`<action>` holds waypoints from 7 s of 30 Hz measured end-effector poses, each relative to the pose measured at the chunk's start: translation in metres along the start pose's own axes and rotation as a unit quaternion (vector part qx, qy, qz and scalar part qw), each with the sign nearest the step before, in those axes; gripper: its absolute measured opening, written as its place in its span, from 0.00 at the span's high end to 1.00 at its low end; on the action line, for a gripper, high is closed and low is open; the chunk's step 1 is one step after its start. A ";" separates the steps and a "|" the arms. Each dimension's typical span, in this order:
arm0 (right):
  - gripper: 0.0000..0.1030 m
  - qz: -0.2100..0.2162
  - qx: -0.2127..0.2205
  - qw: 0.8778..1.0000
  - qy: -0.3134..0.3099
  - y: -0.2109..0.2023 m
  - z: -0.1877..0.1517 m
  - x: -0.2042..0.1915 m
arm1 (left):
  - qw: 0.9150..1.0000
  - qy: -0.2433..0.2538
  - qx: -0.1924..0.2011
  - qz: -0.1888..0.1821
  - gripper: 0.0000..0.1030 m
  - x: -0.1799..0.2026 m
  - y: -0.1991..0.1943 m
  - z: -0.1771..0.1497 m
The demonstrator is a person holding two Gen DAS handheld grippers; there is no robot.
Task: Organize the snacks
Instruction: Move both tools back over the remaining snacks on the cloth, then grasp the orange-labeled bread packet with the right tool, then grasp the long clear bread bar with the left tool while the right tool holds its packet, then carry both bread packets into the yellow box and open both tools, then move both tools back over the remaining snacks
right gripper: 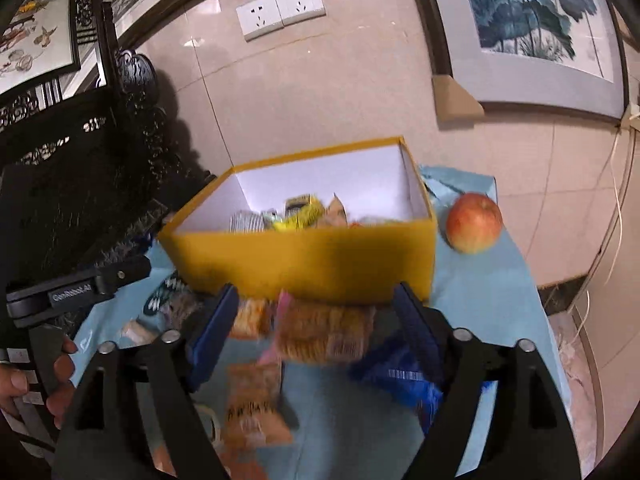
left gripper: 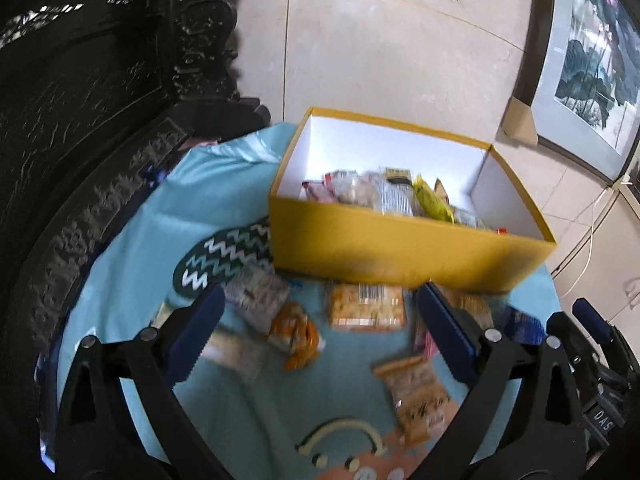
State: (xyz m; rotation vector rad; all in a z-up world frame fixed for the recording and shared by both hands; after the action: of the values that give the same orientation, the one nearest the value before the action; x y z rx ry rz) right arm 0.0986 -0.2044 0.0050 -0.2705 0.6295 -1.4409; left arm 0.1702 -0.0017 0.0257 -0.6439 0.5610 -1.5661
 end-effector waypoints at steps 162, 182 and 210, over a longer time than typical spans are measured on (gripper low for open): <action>0.58 0.016 0.014 0.999 -0.035 0.029 0.076 0.000 | 0.998 0.050 -0.016 -0.020 0.72 0.050 0.027 0.072; 0.08 0.008 0.030 0.998 0.062 0.027 0.062 0.042 | 0.998 0.063 0.000 0.003 0.04 0.036 0.031 0.063; 0.07 0.019 -0.018 0.988 0.154 0.008 -0.023 0.080 | 0.992 -0.012 -0.127 0.012 0.04 -0.035 0.092 -0.060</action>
State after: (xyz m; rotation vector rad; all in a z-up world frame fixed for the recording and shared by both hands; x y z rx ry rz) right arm 0.0925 -0.2760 -0.0368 -0.0621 0.9078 -1.4479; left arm 0.1968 0.0232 -0.0837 -0.8435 0.7544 -1.4756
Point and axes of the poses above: each gripper's, at about its wrist camera, not at the fingertips, and y roughly the way its jaws point, x to its right, z to its top, the point moved 2 cm from there along y, roughly the way its jaws point
